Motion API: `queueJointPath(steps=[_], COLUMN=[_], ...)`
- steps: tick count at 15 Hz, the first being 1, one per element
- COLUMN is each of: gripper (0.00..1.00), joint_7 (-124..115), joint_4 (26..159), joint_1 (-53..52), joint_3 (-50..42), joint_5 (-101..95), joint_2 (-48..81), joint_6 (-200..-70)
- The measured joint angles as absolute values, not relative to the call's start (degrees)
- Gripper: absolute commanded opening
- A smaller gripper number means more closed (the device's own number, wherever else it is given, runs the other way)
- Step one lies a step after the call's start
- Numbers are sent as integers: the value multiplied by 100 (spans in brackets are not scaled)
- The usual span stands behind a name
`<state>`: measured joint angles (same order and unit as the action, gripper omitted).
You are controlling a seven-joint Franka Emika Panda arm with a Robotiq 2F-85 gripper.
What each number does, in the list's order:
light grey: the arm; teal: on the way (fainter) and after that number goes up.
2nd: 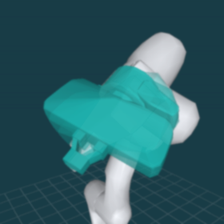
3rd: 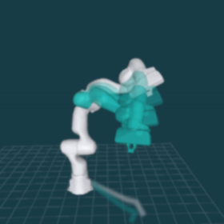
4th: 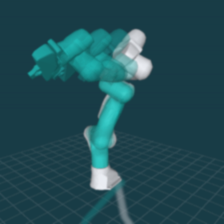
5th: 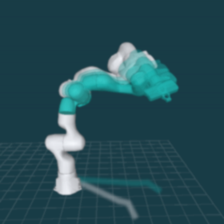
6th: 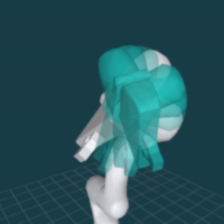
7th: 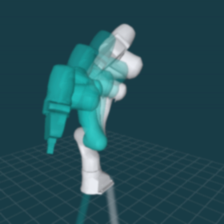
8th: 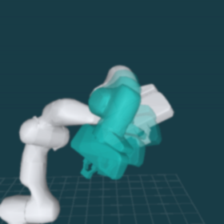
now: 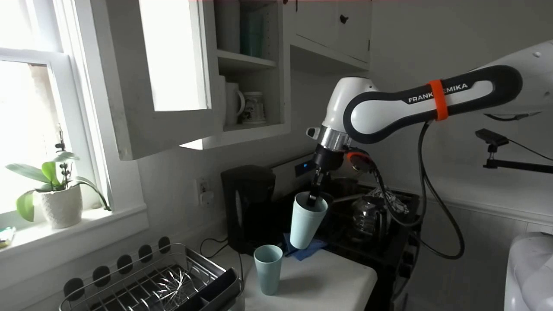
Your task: Stack all the blue cups on the kitchen counter together, pick up the blue stacked cups and place them upside down on the bottom shelf of the open cabinet
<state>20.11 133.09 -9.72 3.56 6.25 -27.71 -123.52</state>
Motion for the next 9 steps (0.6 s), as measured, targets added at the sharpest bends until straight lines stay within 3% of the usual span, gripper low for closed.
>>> queueJointPath(steps=[9], gripper=[2], joint_7=[2092], joint_4=[12967], joint_1=[-1233], joint_3=[363], joint_5=[678], joint_2=[-1713], joint_6=[-13409])
